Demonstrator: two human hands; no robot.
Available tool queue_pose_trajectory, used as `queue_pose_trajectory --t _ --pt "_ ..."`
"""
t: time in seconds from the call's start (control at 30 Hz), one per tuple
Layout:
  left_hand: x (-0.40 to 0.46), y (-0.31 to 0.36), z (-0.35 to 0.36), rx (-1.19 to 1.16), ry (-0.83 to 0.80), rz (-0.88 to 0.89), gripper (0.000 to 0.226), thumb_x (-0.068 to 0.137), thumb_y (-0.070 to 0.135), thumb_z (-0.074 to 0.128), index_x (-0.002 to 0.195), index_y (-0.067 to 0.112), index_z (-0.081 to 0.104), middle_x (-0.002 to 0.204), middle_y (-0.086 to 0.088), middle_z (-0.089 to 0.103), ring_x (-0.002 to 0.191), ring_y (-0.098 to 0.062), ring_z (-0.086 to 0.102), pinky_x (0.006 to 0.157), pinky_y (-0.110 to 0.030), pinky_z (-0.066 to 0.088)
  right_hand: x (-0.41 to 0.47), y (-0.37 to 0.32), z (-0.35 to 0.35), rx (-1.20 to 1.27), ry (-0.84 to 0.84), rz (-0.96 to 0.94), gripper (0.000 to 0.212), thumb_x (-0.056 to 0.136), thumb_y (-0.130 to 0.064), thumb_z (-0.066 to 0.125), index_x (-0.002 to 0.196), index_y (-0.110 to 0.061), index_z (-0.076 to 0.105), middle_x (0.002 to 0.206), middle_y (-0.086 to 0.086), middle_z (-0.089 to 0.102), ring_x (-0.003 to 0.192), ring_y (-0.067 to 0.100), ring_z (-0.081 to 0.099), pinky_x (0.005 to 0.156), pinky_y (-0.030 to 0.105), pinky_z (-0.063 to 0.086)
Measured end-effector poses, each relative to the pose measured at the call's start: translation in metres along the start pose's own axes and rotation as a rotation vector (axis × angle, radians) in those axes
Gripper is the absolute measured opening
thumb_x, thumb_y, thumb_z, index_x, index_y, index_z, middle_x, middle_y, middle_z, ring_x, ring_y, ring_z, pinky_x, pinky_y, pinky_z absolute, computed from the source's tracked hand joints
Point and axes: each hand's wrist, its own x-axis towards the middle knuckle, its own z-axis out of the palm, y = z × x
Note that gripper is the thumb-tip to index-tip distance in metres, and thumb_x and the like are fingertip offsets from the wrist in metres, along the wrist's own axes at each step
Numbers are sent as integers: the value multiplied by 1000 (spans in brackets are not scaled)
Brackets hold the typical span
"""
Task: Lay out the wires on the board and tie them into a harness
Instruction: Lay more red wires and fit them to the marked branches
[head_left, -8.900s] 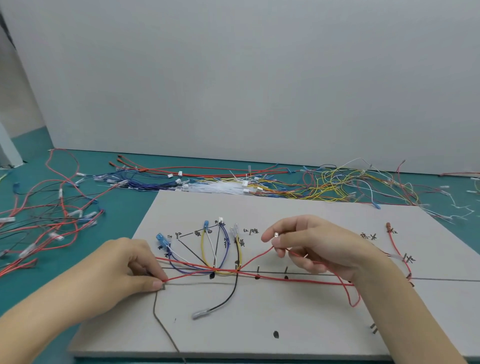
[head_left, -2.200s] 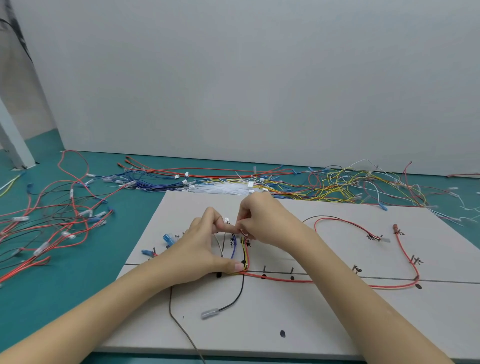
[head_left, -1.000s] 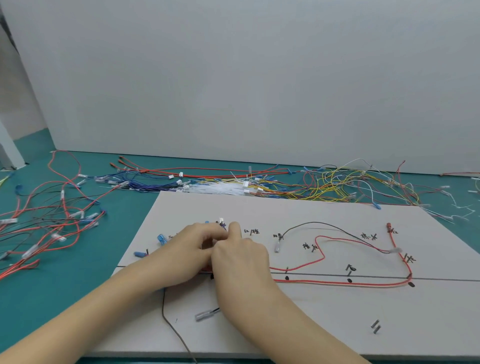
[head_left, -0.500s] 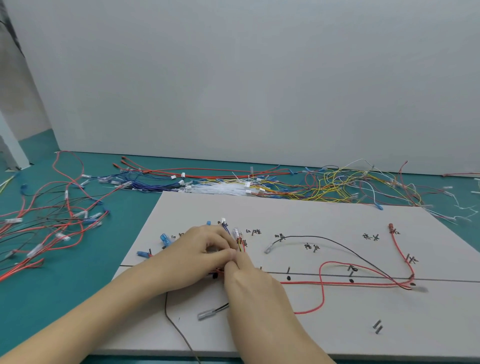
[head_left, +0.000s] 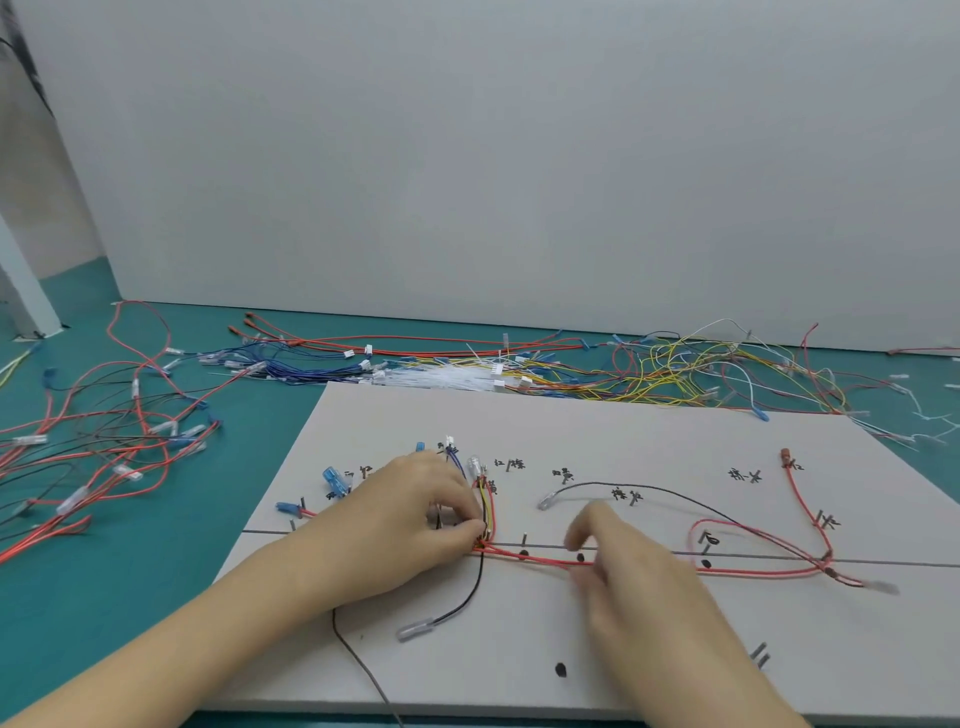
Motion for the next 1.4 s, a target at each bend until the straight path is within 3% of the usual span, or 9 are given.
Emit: queue_pose_trajectory --t 0.07,0.2,0.47,0.57,0.7,0.83,0.93,1.1,1.4 --pt "2 2 -1 75 -23 19 21 84 45 63 78 28 73 82 18 66 90 -1 55 83 -22 44 2 14 -14 -44 -25 61 4 94 -30 49 93 -30 45 75 -12 47 84 15 49 75 31 41" --pt "5 4 0 92 -27 18 19 84 44 70 76 26 71 78 18 62 84 -1 53 79 -20 43 5 39 -33 -162 -91 172 21 88 -45 57 77 -28 50 79 -13 53 81 9 53 64 25 39" --pt "4 8 -1 49 -17 -2 16 84 37 72 75 24 71 75 19 62 83 -1 53 78 -19 42 14 96 -49 8 33 349 16 86 -28 69 73 -23 62 68 -5 59 66 14 56 56 30 38" --pt "4 8 -1 35 -19 -16 14 84 35 72 75 25 71 76 18 63 84 -2 54 78 -19 43 14 104 -45 136 98 322 14 83 -23 74 79 -23 61 67 0 61 67 16 56 57 31 36" --pt "3 8 0 2 -29 -38 10 84 34 72 77 27 72 77 16 62 84 -4 53 72 -12 39 11 109 -38 148 144 173 27 84 -17 72 92 -41 61 75 -2 60 61 4 51 61 27 37" --pt "1 9 1 19 -41 -22 9 86 35 70 79 30 71 80 18 58 86 -2 50 74 -10 36 8 113 -31 109 194 60 25 87 -14 68 87 -39 67 76 -9 59 77 -1 52 65 25 41" --pt "0 9 4 40 -48 -14 7 89 35 66 86 31 71 85 20 57 91 1 46 78 -10 34 8 115 -32 122 171 56 24 88 -14 66 87 -38 64 77 -8 59 76 2 53 66 21 42" --pt "-1 11 7 70 -56 -10 7 92 29 63 87 31 68 86 19 55 93 0 45 80 -12 36 5 113 -30 51 166 57 22 92 -23 61 91 -44 58 87 -17 61 85 7 58 77 35 48" --pt "0 17 10 150 -35 39 12 93 19 60 84 26 63 87 18 54 91 2 40 83 -15 34 2 112 -25 -42 203 80 15 95 -30 54 96 -45 52 94 -33 55 85 -15 50 67 23 38"
